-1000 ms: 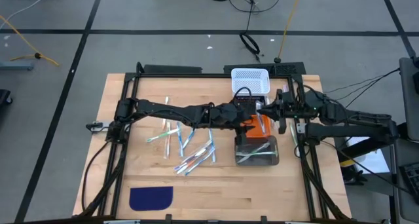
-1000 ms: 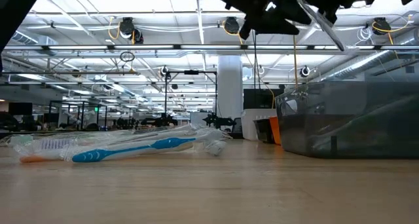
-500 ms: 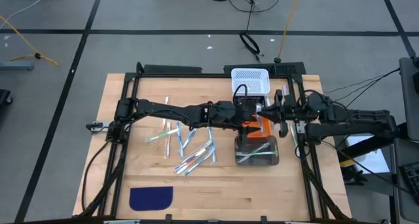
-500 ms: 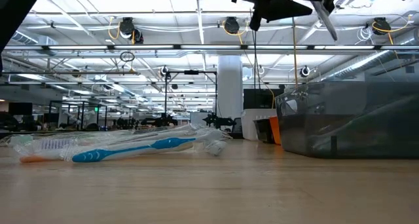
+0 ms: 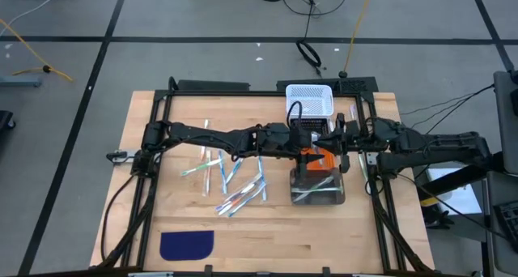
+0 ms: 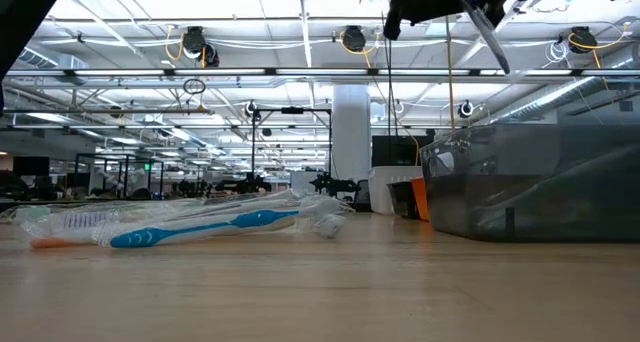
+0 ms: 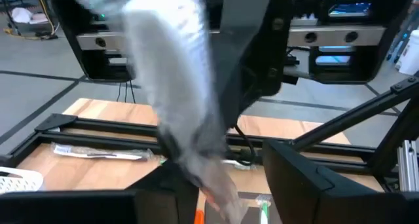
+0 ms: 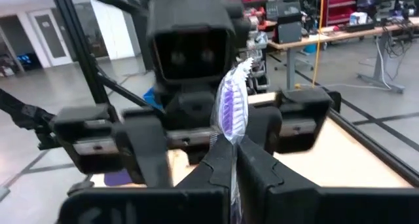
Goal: Pick & Place Toothbrushes
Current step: Put the purple toothbrush into the orange bin
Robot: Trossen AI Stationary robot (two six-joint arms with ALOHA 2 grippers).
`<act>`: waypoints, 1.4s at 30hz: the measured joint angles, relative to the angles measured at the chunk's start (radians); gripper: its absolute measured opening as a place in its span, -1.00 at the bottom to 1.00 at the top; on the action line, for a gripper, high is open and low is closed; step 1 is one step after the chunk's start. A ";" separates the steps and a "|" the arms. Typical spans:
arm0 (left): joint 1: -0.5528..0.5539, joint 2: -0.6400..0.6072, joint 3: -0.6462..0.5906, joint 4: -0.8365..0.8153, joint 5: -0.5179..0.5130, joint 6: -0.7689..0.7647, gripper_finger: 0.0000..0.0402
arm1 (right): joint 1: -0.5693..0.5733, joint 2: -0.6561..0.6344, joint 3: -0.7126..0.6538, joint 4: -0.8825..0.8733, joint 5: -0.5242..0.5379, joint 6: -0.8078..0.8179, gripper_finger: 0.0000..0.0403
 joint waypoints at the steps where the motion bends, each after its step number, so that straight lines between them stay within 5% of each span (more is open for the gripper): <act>1: 0.000 0.000 0.000 -0.004 0.000 0.000 -0.31 | 0.003 0.005 0.000 0.016 0.000 -0.001 -1.00; 7: 0.000 0.000 0.000 -0.023 0.005 0.025 -0.89 | 0.011 0.010 0.000 0.027 -0.009 -0.027 -0.99; 15: -0.001 0.000 0.000 -0.047 0.005 0.032 -0.90 | 0.011 0.011 0.000 0.023 -0.014 -0.025 -0.91; 28: -0.003 0.000 0.001 -0.128 0.009 0.040 -0.97 | 0.009 -0.041 -0.002 -0.046 0.035 -0.056 -0.41; 42: -0.007 0.014 -0.003 -0.239 0.014 0.089 -0.97 | 0.008 -0.101 0.002 -0.128 0.225 -0.077 -0.42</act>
